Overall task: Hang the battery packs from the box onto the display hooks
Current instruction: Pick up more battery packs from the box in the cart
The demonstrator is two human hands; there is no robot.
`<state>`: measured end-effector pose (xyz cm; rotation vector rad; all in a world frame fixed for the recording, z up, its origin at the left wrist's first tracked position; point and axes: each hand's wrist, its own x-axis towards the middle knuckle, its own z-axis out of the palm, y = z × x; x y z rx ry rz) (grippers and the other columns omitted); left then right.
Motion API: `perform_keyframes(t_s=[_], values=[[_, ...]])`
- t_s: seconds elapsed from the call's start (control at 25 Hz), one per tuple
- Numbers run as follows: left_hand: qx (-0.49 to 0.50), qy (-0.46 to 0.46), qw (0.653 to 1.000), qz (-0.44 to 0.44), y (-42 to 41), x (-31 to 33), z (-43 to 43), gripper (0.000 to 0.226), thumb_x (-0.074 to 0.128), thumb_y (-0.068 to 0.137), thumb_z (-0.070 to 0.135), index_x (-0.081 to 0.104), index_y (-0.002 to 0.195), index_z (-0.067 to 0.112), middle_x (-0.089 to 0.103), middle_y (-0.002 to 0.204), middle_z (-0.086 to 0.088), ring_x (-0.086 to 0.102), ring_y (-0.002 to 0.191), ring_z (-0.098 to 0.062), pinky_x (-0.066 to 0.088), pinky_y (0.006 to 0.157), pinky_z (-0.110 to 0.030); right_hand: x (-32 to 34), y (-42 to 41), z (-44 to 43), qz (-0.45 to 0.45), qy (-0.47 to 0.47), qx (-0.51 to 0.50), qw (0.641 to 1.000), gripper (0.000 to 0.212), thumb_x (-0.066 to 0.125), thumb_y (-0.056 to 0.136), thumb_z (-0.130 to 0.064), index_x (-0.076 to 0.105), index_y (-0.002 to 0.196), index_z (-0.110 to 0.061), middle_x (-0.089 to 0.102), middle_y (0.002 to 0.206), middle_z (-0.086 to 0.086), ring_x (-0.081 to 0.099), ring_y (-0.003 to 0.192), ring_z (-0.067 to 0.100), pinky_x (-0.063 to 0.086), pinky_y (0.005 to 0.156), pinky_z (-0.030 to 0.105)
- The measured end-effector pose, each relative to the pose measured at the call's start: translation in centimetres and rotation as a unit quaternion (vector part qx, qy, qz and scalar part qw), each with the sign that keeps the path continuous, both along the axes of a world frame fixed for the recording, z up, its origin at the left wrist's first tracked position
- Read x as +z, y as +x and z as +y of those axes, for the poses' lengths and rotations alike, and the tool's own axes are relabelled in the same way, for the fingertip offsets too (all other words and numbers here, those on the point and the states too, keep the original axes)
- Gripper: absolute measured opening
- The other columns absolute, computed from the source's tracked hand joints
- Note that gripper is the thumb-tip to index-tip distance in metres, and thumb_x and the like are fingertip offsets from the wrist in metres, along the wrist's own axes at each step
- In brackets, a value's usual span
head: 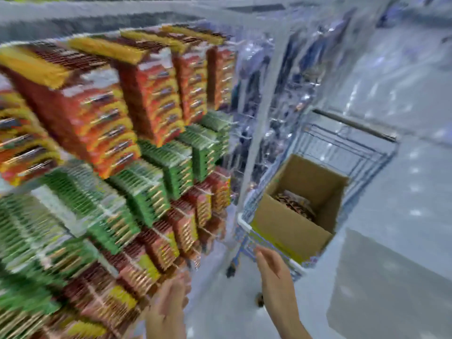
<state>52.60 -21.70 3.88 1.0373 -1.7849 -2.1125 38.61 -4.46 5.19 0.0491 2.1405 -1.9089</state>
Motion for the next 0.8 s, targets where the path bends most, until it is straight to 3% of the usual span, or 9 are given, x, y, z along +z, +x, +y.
perform_keyframes(t_s=[0.04, 0.12, 0.24, 0.32, 0.4, 0.52, 0.68, 0.8], values=[[-0.093, 0.022, 0.995, -0.027, -1.3, -0.4, 0.4, 0.022, 0.053, 0.106, 0.033, 0.062, 0.123, 0.024, 0.07, 0.115, 0.019, 0.068, 0.092, 0.011, 0.052, 0.087, -0.013, -0.6, -1.0, 2.0, -0.011, 0.009, -0.022, 1.0, 0.007, 0.067, 0.099, -0.017, 0.071, 0.097, -0.021, 0.074, 0.082, -0.02, 0.065, 0.079, 0.002, 0.049, 0.073, 0.014], [-0.134, 0.021, 0.989, -0.059, -4.4, -1.4, 1.9, 0.029, 0.054, 0.104, 0.039, 0.06, 0.127, 0.021, 0.072, 0.111, 0.026, 0.068, 0.094, 0.01, 0.054, 0.093, -0.021, -1.9, -3.1, 5.5, -0.035, 0.033, -0.063, 0.997, 0.006, 0.069, 0.098, -0.019, 0.073, 0.095, -0.023, 0.075, 0.081, -0.015, 0.067, 0.084, 0.015, 0.051, 0.077, 0.023], [-0.071, 0.029, 0.994, -0.077, -10.1, -2.4, 6.3, 0.02, 0.063, 0.099, 0.026, 0.071, 0.109, 0.01, 0.08, 0.1, -0.002, 0.074, 0.077, 0.0, 0.058, 0.069, -0.016, -3.1, -6.1, 10.8, -0.04, 0.049, -0.122, 0.991, 0.017, 0.068, 0.096, -0.01, 0.073, 0.089, -0.025, 0.074, 0.078, -0.019, 0.067, 0.08, 0.007, 0.047, 0.071, 0.009], [-0.023, 0.062, 0.995, -0.075, -13.5, -2.1, 9.4, 0.018, 0.054, 0.104, 0.006, 0.07, 0.095, 0.01, 0.079, 0.082, -0.005, 0.073, 0.061, -0.006, 0.054, 0.054, -0.016, -3.2, -7.6, 13.7, -0.053, 0.053, -0.151, 0.986, 0.017, 0.068, 0.097, -0.012, 0.073, 0.09, -0.027, 0.074, 0.079, -0.018, 0.067, 0.078, -0.001, 0.047, 0.07, 0.009], [0.008, 0.027, 0.997, -0.075, -16.6, -1.3, 12.5, 0.021, 0.054, 0.105, 0.005, 0.072, 0.098, 0.01, 0.079, 0.087, -0.004, 0.074, 0.077, -0.017, 0.056, 0.068, -0.03, -3.2, -8.9, 16.2, -0.082, 0.062, -0.156, 0.982, 0.012, 0.065, 0.1, -0.022, 0.071, 0.094, -0.03, 0.074, 0.092, -0.017, 0.066, 0.095, 0.001, 0.046, 0.08, 0.02], [0.011, -0.002, 0.997, -0.08, -19.8, -0.4, 15.7, 0.018, 0.058, 0.105, 0.018, 0.075, 0.105, 0.01, 0.078, 0.103, -0.002, 0.069, 0.099, -0.025, 0.051, 0.095, -0.049, -3.5, -10.7, 19.1, -0.102, 0.06, -0.182, 0.976, 0.012, 0.063, 0.101, -0.023, 0.071, 0.094, -0.028, 0.073, 0.101, -0.012, 0.064, 0.1, 0.003, 0.043, 0.084, 0.027], [-0.028, -0.002, 0.994, -0.106, -24.7, -0.1, 17.1, 0.017, 0.059, 0.105, 0.022, 0.075, 0.102, 0.017, 0.078, 0.105, 0.0, 0.068, 0.104, -0.024, 0.051, 0.099, -0.052, -4.8, -13.9, 20.6, -0.132, 0.055, -0.214, 0.966, 0.009, 0.066, 0.099, -0.019, 0.072, 0.095, -0.025, 0.074, 0.105, -0.003, 0.066, 0.104, 0.015, 0.043, 0.088, 0.03], [-0.054, -0.005, 0.993, -0.102, -28.8, -0.9, 17.2, 0.017, 0.059, 0.105, 0.022, 0.076, 0.104, 0.018, 0.078, 0.104, 0.002, 0.068, 0.103, -0.022, 0.054, 0.089, -0.044, -5.3, -17.2, 20.6, -0.145, 0.056, -0.221, 0.963, 0.009, 0.066, 0.099, -0.02, 0.072, 0.095, -0.024, 0.073, 0.105, -0.004, 0.065, 0.103, 0.013, 0.042, 0.088, 0.03]])
